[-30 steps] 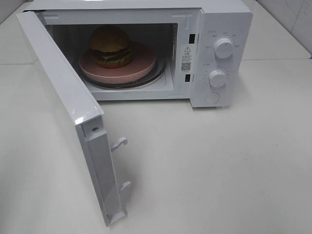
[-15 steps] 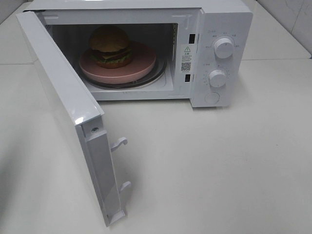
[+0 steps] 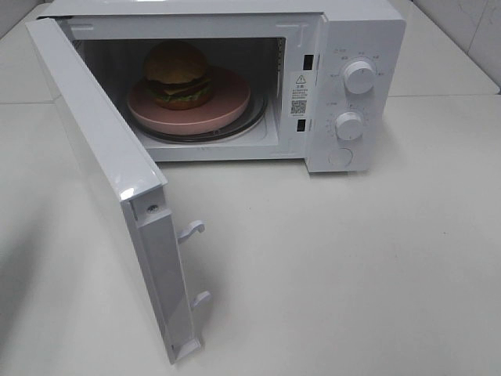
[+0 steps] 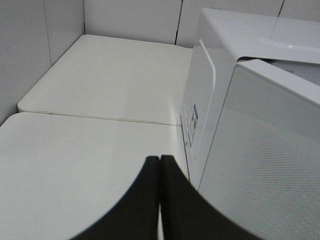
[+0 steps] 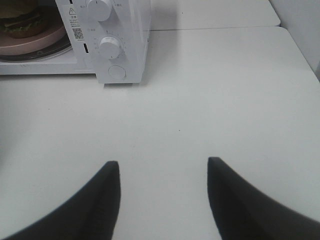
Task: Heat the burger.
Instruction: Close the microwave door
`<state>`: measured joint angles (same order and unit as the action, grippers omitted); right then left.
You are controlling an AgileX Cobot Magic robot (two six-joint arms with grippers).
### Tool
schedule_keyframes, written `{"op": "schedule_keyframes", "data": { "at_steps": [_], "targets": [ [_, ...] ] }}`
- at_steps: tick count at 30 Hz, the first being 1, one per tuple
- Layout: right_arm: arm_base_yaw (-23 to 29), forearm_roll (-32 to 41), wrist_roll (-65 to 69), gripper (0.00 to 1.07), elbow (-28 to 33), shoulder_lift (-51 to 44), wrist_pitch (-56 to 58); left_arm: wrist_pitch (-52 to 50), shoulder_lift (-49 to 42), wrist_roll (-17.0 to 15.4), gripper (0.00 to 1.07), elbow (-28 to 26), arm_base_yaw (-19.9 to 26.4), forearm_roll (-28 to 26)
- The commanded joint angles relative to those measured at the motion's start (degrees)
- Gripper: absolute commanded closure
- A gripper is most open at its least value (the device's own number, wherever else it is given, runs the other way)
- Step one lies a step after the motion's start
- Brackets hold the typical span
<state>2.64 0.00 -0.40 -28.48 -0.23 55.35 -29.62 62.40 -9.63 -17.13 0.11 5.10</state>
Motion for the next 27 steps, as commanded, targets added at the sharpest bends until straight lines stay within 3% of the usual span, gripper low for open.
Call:
{"op": "schedule_keyframes", "data": {
  "at_steps": [1,3,5,8,15,21,27],
  "targets": [
    [-0.17,0.34,-0.8,0.53,0.06,-1.49,-0.23,-9.05,6.19,-1.32,1.07,0.29,-0.34,3.95],
    [-0.17,0.34,-0.8,0.53,0.06,-1.49,-0.23,-10.77,7.45,-1.89,1.07,0.29,-0.34,5.33],
    [-0.17,0.34,-0.8,0.53,0.06,-1.49,-0.23,-15.64,13.35,-5.21,1.07,0.17,-0.34,13.87],
    [-0.17,0.34,-0.8,0.53,0.06,-1.49,-0.23,-16.73,16.73,-6.65,1.07,-0.17,-0.34,17.88],
    [-0.17,0.34,-0.8,0.53,0.06,-1.49,-0.23,-16.62,20.91,-7.22,1.07,-3.21,-0.34,23.55],
    [-0.17,0.34,-0.8,0.53,0.06,-1.49,-0.23,-16.62,25.04,-13.35,1.07,-8.14,-0.63,30.08],
    [-0.17,0.34,-0.8,0.53,0.06,-1.49,-0.23,-16.84,26.7,-14.38,1.07,-9.85,-3.04,31.34]
  ]
}}
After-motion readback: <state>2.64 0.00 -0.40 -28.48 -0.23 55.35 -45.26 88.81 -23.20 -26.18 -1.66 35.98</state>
